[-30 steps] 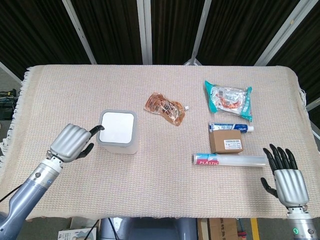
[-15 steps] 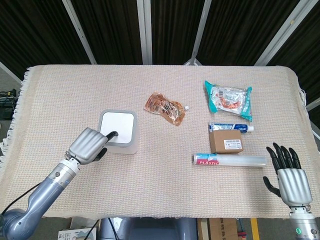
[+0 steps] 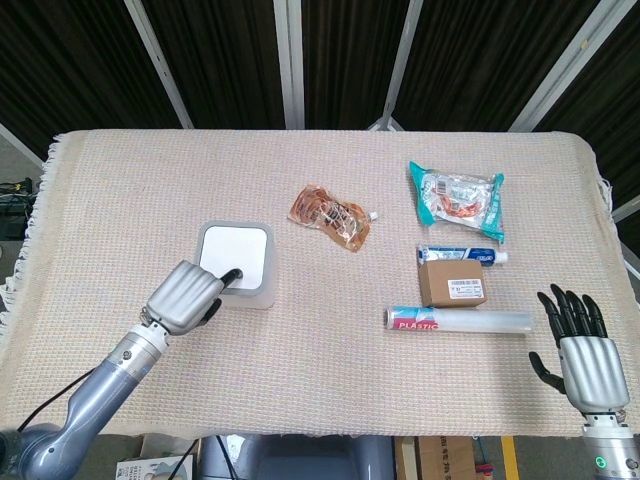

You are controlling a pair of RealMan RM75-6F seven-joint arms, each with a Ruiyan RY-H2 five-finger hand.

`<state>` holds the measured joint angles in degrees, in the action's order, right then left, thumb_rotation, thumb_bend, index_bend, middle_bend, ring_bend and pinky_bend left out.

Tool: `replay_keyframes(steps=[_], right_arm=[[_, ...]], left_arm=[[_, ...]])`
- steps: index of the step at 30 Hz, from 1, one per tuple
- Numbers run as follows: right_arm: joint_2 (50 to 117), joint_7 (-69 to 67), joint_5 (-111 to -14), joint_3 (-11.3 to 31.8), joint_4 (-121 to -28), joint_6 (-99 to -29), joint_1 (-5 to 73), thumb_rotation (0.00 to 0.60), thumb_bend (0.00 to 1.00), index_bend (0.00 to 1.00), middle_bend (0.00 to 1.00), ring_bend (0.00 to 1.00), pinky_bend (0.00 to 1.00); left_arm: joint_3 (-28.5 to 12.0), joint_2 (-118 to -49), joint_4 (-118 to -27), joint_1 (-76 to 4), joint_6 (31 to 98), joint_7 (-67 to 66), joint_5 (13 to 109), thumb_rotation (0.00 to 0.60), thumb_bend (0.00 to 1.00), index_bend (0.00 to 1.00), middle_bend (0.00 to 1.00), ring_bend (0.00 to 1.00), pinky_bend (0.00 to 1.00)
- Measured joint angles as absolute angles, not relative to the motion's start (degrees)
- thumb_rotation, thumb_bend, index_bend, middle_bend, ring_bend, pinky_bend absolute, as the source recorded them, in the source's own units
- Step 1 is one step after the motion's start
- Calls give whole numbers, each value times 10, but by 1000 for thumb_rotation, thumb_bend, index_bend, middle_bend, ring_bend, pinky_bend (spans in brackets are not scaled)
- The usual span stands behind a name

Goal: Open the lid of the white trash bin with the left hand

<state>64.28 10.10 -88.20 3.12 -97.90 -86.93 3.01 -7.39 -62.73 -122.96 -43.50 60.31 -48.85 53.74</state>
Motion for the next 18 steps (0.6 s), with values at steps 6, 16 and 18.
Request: replay_keyframes(steps=[6,16,18], right_arm=[[641,100,-882,32,-982,-872,29,600,303,92,20,29,16],[638,97,-882,32,-984,-872,28,600,304,92,19,31,16],[637,96,-881,32,-985,-873,28,600,303,92,19,32,16]], left_arm=[[-65,-644,-1226,-445,624,-508,520,600,650,302,863,806,713],[-55,-650,-1234,-456,642,-522,515,600,650,303,862,805,713],[-54,-650,-1236,-457,647,-523,517,600,646,305,860,805,714]])
